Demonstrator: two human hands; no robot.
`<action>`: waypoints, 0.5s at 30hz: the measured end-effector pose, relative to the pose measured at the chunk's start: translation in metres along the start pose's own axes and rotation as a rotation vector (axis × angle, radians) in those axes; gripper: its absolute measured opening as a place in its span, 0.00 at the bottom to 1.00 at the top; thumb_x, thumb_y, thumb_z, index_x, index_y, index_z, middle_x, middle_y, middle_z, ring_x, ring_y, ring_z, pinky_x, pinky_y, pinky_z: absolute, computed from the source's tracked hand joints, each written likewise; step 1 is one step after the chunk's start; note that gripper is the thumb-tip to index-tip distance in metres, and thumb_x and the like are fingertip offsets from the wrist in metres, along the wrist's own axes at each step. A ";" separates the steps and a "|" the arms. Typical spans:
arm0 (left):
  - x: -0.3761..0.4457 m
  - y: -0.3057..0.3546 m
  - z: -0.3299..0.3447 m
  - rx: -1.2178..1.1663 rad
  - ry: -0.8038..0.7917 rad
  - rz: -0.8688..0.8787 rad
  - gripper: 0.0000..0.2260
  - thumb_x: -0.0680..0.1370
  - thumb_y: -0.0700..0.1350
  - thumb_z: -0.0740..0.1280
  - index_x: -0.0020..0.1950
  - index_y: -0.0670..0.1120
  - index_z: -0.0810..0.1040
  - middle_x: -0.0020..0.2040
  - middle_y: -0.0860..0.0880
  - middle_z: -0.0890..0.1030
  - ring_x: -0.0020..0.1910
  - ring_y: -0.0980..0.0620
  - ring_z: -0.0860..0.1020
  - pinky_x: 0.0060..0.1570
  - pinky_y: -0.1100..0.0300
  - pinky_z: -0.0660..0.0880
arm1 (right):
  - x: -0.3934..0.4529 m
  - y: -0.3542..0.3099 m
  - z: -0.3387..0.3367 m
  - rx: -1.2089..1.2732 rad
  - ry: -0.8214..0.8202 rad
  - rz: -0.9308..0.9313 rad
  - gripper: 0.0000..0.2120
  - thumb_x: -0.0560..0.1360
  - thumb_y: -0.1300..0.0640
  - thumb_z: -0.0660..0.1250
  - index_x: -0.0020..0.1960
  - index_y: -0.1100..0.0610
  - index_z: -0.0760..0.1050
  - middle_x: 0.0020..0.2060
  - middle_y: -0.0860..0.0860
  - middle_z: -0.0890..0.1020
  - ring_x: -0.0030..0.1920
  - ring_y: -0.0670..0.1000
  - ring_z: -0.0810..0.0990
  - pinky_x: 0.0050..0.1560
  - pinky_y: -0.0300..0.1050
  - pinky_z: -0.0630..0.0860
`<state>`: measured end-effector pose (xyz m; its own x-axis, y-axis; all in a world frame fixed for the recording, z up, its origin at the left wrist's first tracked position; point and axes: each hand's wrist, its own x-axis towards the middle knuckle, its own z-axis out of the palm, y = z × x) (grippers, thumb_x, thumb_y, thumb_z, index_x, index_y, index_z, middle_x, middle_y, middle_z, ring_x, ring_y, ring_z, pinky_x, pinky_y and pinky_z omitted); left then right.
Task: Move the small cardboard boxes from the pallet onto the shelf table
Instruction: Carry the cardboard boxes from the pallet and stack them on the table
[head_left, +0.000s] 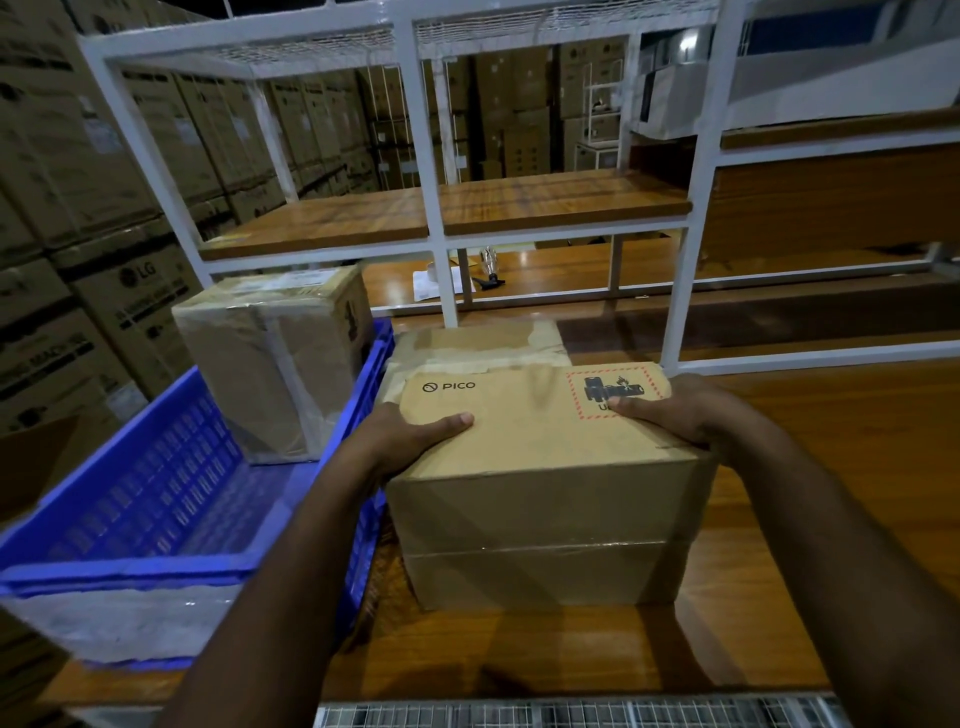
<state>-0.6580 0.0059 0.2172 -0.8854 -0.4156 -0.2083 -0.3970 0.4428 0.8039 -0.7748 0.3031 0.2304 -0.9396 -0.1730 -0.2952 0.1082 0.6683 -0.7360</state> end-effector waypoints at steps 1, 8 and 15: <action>-0.001 -0.001 0.000 -0.008 -0.007 0.009 0.43 0.63 0.69 0.76 0.71 0.47 0.74 0.65 0.46 0.79 0.54 0.49 0.77 0.41 0.60 0.73 | 0.000 0.000 0.000 -0.004 0.001 -0.002 0.21 0.73 0.42 0.73 0.54 0.55 0.73 0.46 0.52 0.77 0.41 0.50 0.74 0.35 0.44 0.69; -0.003 0.003 0.001 -0.009 0.039 -0.010 0.39 0.69 0.63 0.76 0.73 0.45 0.71 0.67 0.45 0.77 0.54 0.49 0.74 0.40 0.61 0.70 | -0.001 -0.004 0.002 -0.008 0.021 -0.029 0.17 0.73 0.41 0.71 0.46 0.53 0.70 0.38 0.49 0.74 0.38 0.48 0.73 0.33 0.42 0.67; -0.025 0.001 0.002 -0.030 0.053 0.056 0.40 0.67 0.66 0.76 0.73 0.49 0.71 0.65 0.48 0.78 0.59 0.49 0.76 0.53 0.54 0.73 | -0.017 0.014 0.006 0.068 0.070 -0.170 0.15 0.75 0.41 0.70 0.53 0.51 0.76 0.48 0.49 0.81 0.43 0.47 0.79 0.37 0.42 0.72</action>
<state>-0.6366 0.0183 0.2216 -0.8914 -0.4330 -0.1336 -0.3396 0.4430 0.8297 -0.7548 0.3109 0.2215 -0.9663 -0.2266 -0.1220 -0.0343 0.5833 -0.8115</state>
